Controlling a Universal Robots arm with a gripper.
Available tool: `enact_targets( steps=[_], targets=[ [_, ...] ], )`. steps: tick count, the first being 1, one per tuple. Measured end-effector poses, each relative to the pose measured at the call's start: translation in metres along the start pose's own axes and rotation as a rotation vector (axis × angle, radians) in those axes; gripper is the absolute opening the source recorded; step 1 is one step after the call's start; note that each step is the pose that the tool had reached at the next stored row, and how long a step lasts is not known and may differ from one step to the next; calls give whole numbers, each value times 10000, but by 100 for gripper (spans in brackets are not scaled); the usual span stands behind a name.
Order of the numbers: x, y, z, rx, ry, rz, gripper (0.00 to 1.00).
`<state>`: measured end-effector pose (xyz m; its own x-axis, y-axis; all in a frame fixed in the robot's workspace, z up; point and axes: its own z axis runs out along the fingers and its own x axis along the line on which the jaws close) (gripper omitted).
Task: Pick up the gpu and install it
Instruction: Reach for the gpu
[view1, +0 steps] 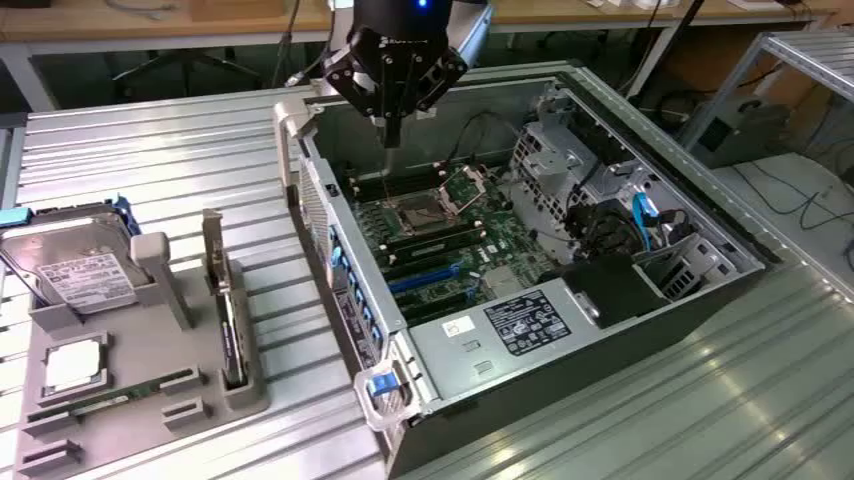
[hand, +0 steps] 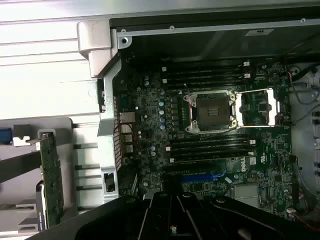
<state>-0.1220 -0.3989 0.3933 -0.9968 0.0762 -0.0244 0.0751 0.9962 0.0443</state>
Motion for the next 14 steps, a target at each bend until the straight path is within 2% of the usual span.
enact_targets(
  steps=[14],
  targets=[
    [12, -1, 0, -1, -1, 2, 11]
  ],
)
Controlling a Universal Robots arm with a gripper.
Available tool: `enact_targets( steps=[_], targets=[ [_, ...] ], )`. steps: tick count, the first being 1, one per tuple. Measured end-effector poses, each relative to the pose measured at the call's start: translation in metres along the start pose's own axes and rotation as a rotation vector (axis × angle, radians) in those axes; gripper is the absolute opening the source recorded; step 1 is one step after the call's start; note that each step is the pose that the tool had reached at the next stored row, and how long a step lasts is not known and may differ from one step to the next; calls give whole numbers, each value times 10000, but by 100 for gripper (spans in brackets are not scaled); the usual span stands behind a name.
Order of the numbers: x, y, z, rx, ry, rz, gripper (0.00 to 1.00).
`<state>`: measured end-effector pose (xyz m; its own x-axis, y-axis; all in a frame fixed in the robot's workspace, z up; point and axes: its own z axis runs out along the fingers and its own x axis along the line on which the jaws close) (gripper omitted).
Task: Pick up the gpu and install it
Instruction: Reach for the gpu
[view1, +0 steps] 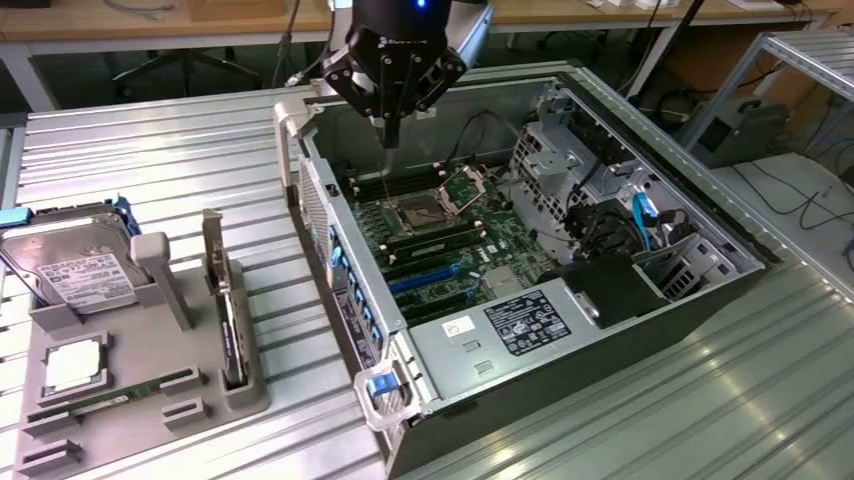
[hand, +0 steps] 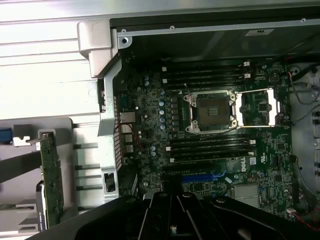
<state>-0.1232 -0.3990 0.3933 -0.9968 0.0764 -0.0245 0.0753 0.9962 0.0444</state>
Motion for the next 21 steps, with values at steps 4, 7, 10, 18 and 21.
enact_targets(
  steps=[4, 7, 10, 18, 21],
  targets=[
    [44, -3, -1, 0, 0, -2, 11],
    [82, -6, -2, 0, 0, -2, 11],
    [116, -8, -3, 0, 0, -1, 11],
    [212, -16, -6, 0, 0, -2, 11],
    [238, -18, -7, 0, 1, -2, 11]
  ],
)
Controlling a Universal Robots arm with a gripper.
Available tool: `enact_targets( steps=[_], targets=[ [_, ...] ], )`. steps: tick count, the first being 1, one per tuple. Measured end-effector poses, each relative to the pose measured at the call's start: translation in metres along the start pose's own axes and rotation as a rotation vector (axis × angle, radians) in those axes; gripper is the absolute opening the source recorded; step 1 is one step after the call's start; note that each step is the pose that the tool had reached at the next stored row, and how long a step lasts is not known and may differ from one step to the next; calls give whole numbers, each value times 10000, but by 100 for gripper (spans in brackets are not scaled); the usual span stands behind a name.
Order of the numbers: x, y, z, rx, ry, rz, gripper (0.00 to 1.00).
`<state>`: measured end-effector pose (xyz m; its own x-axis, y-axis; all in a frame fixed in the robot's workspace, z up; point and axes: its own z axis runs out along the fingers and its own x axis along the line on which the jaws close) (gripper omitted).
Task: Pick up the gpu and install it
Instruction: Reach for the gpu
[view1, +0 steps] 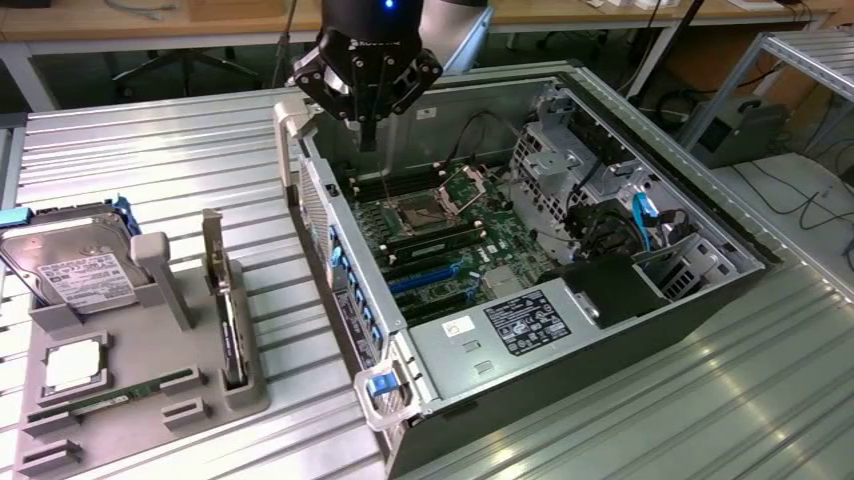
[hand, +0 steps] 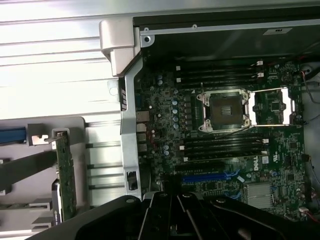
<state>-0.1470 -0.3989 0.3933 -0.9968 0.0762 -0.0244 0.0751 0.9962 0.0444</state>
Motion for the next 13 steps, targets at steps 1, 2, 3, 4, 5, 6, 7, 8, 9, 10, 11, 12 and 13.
enact_targets(
  steps=[1, 2, 3, 4, 5, 6, 7, 8, 9, 10, 11, 12, 13],
  targets=[
    [9, -1, 0, 0, 0, 1, 11],
    [16, -1, 0, 0, 0, 1, 11],
    [24, -1, -1, 0, 0, 0, 11],
    [31, -2, -1, 1, 0, 0, 11],
    [38, -3, -1, 1, 0, 1, 11],
    [45, -3, -1, 0, -1, 1, 11],
    [51, -4, -1, 0, 0, 0, 11],
    [59, -4, -2, 0, 0, 1, 11],
    [71, -5, -2, 0, 0, 1, 11],
    [80, -6, -2, 0, -1, 0, 11],
    [87, -6, -3, 0, 0, 1, 11],
    [98, -7, -3, 1, 0, 0, 11],
    [105, -8, -3, 0, 0, 0, 11]
  ],
)
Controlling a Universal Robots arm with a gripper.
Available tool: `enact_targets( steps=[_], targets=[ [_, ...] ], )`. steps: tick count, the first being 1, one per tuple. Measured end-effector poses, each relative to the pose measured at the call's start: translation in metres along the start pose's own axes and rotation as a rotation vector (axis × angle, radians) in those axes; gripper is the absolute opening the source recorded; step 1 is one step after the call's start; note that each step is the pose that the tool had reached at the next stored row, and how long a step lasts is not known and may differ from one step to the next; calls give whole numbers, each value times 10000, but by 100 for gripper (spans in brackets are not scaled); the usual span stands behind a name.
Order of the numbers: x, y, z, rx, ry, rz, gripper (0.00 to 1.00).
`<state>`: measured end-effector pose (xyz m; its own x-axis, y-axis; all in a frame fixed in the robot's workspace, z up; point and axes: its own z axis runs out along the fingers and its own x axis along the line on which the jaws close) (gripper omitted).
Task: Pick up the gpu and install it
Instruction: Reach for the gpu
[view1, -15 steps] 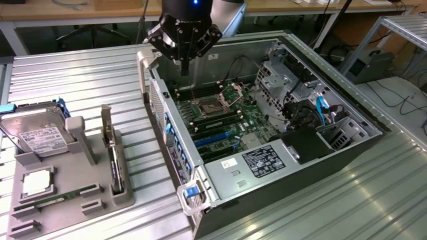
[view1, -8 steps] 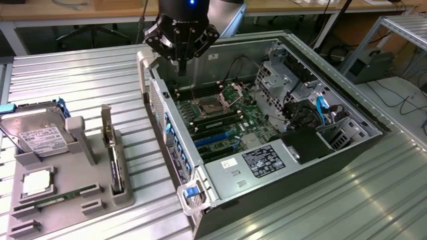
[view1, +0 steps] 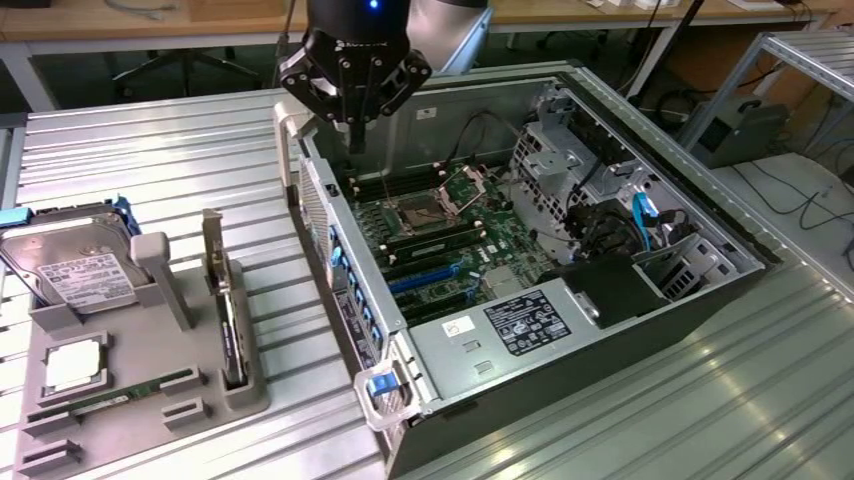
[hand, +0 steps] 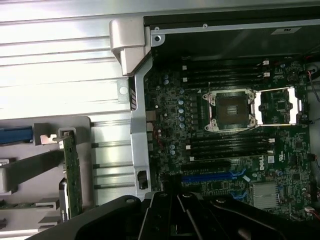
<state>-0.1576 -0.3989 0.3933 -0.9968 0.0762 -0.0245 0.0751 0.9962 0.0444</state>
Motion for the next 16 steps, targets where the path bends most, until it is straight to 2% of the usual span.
enact_targets(
  steps=[7, 16],
  targets=[
    [65, -5, -2, 1, 1, 0, 11],
    [227, -12, -6, 0, 0, 0, 11]
  ],
)
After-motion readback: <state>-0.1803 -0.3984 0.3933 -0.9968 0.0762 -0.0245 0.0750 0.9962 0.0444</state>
